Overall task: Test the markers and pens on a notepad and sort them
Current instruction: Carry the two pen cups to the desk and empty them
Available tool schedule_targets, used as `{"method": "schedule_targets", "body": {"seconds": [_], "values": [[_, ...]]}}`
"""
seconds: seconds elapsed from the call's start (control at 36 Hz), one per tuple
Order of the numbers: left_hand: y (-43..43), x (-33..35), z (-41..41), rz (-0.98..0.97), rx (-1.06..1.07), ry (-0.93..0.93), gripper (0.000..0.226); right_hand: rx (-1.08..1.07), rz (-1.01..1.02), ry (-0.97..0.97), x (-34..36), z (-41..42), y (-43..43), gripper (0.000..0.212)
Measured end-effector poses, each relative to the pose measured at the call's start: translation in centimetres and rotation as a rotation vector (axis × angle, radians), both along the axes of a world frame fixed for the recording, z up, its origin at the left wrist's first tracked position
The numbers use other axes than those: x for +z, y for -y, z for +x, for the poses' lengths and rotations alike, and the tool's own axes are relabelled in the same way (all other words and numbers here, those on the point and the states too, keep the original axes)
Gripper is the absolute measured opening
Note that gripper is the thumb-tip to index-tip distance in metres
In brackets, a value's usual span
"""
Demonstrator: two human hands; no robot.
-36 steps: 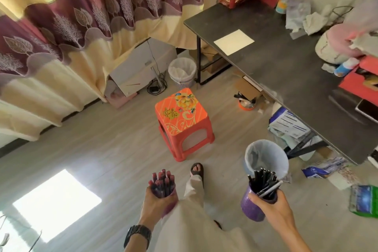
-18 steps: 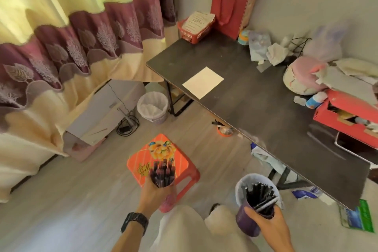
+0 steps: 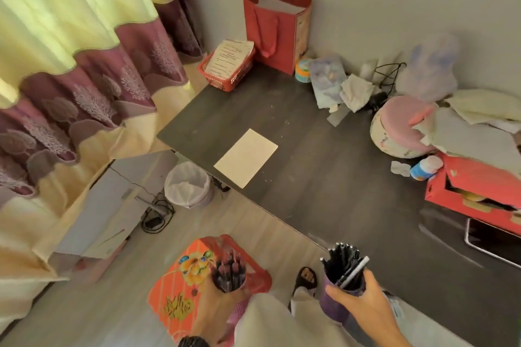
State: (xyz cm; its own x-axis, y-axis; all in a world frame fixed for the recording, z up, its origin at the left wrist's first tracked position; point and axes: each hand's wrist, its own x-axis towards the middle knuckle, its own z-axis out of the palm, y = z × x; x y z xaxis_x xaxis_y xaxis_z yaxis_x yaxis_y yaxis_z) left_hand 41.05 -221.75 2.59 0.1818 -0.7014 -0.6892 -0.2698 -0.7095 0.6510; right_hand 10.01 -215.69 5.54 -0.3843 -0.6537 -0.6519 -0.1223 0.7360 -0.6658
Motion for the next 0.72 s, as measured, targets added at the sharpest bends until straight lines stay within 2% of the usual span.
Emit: {"method": "schedule_targets", "body": {"seconds": [0.14,0.17,0.22,0.28,0.5,0.61,0.72], "values": [[5.5,2.3,-4.8,-0.058,-0.023,0.059,0.086,0.135,-0.009,-0.017,1.4,-3.1,5.5,0.074],[6.5,2.8,-5.7,-0.038,-0.025,0.047,0.085,0.149,-0.015,-0.018,1.7,-3.6,6.5,0.075],[8.6,3.6,-7.0,-0.016,-0.093,0.019,0.1,0.149,-0.023,-0.011,1.9,-4.3,8.4,0.076],[10.4,4.7,-8.2,-0.033,-0.14,-0.024,0.105,0.128,-0.032,-0.004,2.2,-4.7,10.1,0.073],[16.6,6.0,-12.7,-0.117,-0.354,-0.044,0.084,-0.06,-0.081,0.077,1.9,-4.5,12.9,0.082],[19.3,5.2,-14.6,-0.077,-0.474,0.019,0.096,-0.178,-0.082,0.111,0.8,-3.5,12.9,0.1],[22.1,4.5,-16.7,-0.04,-0.626,0.074,0.088,-0.33,-0.053,0.146,-0.5,-2.7,12.7,0.115]]}}
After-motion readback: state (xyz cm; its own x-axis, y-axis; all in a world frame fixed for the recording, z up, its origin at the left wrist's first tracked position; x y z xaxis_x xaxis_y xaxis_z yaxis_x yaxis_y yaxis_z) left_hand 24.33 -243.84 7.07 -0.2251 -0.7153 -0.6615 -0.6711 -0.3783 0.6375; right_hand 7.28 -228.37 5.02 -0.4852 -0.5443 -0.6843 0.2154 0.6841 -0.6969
